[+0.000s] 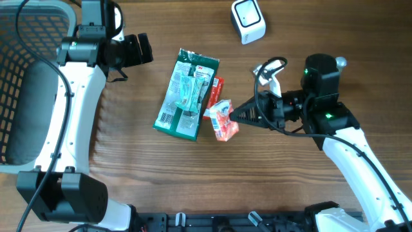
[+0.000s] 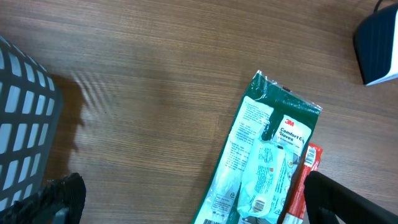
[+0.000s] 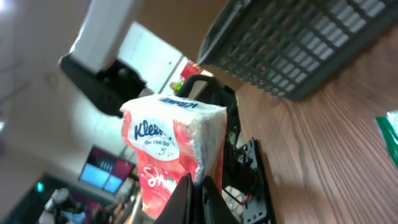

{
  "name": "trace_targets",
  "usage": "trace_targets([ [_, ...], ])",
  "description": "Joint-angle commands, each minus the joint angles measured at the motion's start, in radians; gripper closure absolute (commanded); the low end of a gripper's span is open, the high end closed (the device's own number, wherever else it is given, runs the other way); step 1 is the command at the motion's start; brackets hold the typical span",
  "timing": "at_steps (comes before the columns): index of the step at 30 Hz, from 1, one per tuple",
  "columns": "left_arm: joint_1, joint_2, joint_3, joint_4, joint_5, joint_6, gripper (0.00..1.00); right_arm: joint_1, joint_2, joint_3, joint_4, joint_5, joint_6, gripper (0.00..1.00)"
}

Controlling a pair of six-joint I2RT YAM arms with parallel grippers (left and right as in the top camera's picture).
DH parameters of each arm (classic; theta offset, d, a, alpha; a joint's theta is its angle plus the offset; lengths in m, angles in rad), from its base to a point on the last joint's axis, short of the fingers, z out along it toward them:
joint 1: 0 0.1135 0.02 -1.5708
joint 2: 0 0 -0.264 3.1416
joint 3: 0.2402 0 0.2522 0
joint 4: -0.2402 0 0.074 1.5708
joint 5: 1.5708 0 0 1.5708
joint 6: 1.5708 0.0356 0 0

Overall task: Scan the item barcode
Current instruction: 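Hold the tissue pack's barcode up to the white scanner, then carry the tissue pack rightward and set it near the jar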

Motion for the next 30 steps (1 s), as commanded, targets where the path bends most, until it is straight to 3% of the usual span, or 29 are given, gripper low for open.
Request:
trace_targets([
  [1,0.004,0.006,0.001,0.002,0.008,0.01,0.0,-0.002,-0.014,0.001,-0.081,0.171,-0.029,0.96],
  [9,0.004,0.006,0.001,0.002,0.008,0.009,0.0,-0.002,-0.006,0.001,-0.413,0.701,-0.076,0.96],
  [18,0.004,0.006,0.001,0.002,0.008,0.01,0.0,-0.002,0.087,0.001,-0.465,0.847,-0.084,0.96],
  [23,0.004,0.006,0.001,0.003,0.008,0.009,0.0,-0.002,0.14,0.0,-0.475,0.868,-0.191,0.96],
  [30,0.004,0.006,0.001,0.003,0.008,0.01,0.0,-0.002,0.195,0.0,-0.551,1.167,-0.206,0.96],
])
